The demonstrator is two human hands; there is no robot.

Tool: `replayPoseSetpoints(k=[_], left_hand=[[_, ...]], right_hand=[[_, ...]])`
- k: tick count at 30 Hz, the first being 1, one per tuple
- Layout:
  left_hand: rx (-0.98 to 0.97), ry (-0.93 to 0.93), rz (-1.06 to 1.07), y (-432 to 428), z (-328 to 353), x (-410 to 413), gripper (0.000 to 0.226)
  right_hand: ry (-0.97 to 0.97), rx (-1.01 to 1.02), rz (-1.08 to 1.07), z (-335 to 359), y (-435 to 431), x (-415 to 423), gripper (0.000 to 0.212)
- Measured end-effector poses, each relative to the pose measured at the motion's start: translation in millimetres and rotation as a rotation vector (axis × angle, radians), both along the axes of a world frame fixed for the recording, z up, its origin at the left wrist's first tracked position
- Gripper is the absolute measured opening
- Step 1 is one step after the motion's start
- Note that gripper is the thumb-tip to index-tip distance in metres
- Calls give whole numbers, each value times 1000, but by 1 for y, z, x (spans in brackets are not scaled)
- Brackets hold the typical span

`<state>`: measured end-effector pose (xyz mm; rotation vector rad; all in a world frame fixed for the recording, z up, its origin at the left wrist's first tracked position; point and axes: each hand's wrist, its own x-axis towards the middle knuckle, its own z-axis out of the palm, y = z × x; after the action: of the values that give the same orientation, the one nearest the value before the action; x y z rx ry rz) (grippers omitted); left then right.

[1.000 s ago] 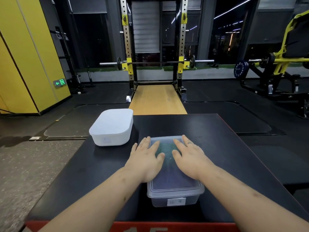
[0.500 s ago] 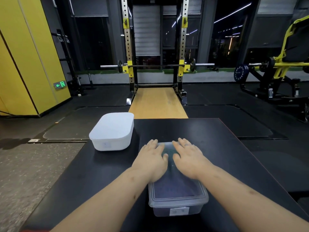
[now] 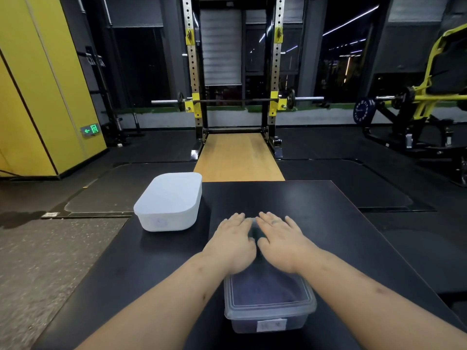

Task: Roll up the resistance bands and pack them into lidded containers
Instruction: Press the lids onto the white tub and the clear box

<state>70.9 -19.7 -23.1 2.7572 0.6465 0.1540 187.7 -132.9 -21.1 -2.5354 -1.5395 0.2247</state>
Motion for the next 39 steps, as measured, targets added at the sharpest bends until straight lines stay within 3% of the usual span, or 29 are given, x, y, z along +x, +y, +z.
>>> replayPoseSetpoints(k=[7,12,32,39], left_hand=[[16,-16,0,0,-7,2,60],[-45,17,4,2,2,-5,60],[-70,48,94,-31,-2,-37,60],[-93,-6,102,-33,-13,-37,60]], right_hand=[[27,34,21,-7,1,1,64],[191,99,-14,2,-4,6,61],[170,69,-76,1,-40,-20,61],[222,145,-94,-11,-41,-24,61]])
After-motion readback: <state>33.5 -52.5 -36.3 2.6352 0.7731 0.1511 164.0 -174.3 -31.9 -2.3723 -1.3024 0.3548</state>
